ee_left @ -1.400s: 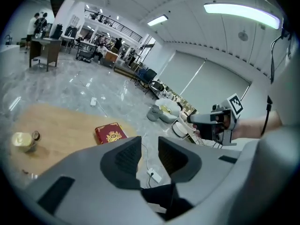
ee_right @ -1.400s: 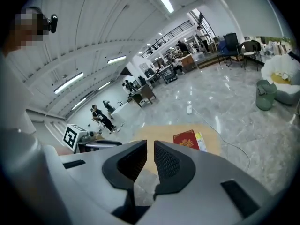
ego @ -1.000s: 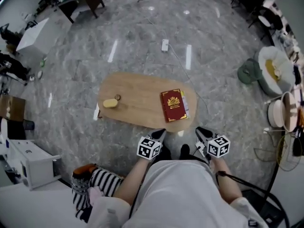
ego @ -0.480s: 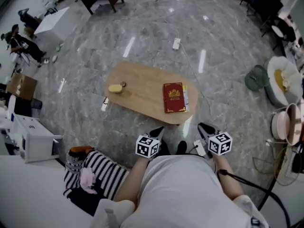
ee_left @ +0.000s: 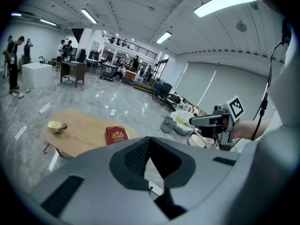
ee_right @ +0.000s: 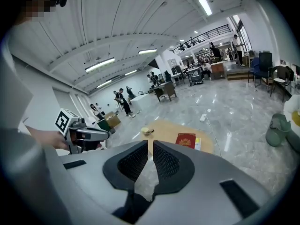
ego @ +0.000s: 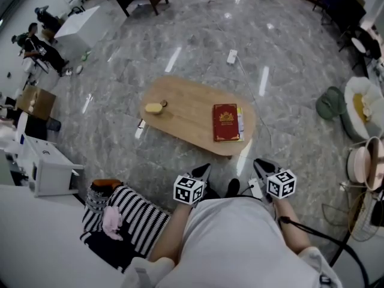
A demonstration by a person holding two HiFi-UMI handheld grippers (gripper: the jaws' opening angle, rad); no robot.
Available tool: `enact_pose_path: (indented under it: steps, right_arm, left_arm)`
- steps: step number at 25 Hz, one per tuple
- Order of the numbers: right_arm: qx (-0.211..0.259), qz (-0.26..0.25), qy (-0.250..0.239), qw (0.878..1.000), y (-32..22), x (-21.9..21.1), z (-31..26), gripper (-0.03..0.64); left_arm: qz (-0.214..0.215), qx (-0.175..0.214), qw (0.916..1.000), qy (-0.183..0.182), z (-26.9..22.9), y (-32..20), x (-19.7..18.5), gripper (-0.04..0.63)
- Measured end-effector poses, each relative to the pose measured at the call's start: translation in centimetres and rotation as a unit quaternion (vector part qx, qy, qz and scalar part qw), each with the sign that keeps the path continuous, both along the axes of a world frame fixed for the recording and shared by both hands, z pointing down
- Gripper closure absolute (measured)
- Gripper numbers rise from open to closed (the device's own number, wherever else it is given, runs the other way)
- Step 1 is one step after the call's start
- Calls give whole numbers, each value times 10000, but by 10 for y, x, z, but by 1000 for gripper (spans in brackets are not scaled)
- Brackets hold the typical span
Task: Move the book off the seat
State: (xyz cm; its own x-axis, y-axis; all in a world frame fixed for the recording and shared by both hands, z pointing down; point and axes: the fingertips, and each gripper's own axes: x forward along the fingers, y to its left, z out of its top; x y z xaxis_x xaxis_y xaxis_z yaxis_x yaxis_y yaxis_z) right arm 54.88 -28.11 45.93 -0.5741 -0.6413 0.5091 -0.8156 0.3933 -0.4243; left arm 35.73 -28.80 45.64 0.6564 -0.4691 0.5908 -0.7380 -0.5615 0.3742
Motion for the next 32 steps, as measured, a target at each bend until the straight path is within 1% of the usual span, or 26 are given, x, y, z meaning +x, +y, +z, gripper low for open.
enact_pose_path:
  steps: [7,14,24,32]
  right_arm:
    - [164,217,-94,9996,-5,-7,-12,566]
    - [223,365,-121,9990,-13,-19,-15,568]
    - [234,408,-40,9989,-24,-24,-18,568]
    - [275,505,-23,9983,-31,-22,-21,568]
  left_arm:
    - [141,44,9999,-20,-5,-5,-16,594]
    - [315,163,9994,-32,-9,-17,-26,594]
    - [264,214,9994,14,-10,-34,-36,594]
    - [299,197,9994,25,-11,-39,-35,594]
